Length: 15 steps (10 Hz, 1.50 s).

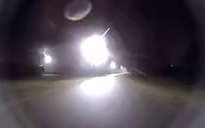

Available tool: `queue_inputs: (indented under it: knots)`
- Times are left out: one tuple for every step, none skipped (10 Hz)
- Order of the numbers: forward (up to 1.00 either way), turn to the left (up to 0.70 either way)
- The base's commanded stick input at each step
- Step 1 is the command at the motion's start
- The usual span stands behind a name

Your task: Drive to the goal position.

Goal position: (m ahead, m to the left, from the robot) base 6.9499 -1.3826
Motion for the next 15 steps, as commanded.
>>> queue_inputs:
  knots:
    - [1.00,0.05]
    - [1.00,0.05]
    - [1.00,0.05]
    - [1.00,0.05]
    - [1.00,0.05]
    - [1.00,0.05]
    - [1.00,0.05]
    - [1.00,0.05]
    - [1.00,0.05]
    - [1.00,0.05]
    - [1.00,0.05]
    - [1.00,0.05]
    - [1.00,0.05]
    - [1.00,0.06]
    - [1.00,0.05]
